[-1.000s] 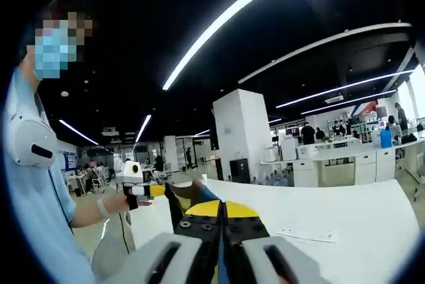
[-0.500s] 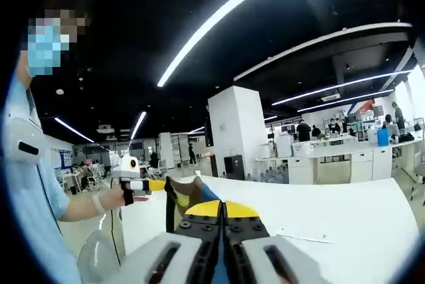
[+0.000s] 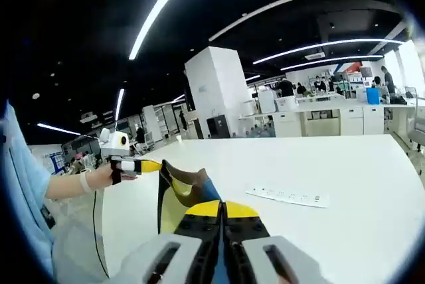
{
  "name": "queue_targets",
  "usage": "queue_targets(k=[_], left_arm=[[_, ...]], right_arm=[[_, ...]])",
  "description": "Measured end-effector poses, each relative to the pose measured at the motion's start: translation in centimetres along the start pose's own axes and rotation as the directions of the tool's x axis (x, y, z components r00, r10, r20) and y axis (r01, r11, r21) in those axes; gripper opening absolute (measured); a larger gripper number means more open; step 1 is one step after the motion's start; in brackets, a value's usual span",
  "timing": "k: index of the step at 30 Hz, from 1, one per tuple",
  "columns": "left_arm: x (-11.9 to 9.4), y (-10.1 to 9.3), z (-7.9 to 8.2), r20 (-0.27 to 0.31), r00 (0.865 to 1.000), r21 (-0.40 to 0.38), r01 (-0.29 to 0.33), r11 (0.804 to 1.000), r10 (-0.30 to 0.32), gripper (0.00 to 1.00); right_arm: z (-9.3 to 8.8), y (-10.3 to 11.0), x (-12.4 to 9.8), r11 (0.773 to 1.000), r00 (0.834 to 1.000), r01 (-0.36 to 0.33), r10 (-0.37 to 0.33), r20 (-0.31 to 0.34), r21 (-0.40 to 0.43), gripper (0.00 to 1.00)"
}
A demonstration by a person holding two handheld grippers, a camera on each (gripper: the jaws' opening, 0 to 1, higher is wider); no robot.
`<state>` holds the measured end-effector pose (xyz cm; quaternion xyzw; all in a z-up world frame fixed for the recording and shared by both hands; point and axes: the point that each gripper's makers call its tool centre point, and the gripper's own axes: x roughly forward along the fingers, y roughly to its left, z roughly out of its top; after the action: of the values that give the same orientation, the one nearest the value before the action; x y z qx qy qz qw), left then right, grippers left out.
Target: Fold the garment on the visible template until the final outline fits inside the template.
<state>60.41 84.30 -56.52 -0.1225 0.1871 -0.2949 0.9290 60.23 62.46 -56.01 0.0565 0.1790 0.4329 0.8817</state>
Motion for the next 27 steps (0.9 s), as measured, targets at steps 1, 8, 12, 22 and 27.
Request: queue_targets(k=[1,8,12,22,27], left_arm=[[0.9,0.5,-0.6,-0.016,1.0,0.01,-0.006,1.0,0.006,0.0],[6.2,4.7,-5.0,-0.134,0.99,-0.039,-0.048,0.998,0.042,0.0],[8.1,6.3,-7.0,-0.177,0.983,-0.071,-0.07,0.995,0.056,0.0],[11.8,9.1,-11.7,-0.3,0.951,-0.077,-0.108,0.991,0.081,0.0],[12.4,10.6,-12.8,-0.324,0.94,-0.096,-0.143,0.985,0.105,0.0]], right_arm=[[-0.3,-0.6,0.7,1.0,1.0,0.002,-0.002,-0.004,0.002,0.0],[-3.7,-5.2,5.6,0.997,0.996,0.046,-0.04,-0.083,0.065,0.0],[-6.6,-7.3,8.0,0.996,0.985,0.065,-0.054,-0.166,0.062,0.0],[-12.2,-11.0,11.0,0.992,0.952,0.111,-0.089,-0.292,0.061,0.0],[-12.6,-12.3,11.4,0.987,0.951,0.145,-0.118,-0.285,0.075,0.0]])
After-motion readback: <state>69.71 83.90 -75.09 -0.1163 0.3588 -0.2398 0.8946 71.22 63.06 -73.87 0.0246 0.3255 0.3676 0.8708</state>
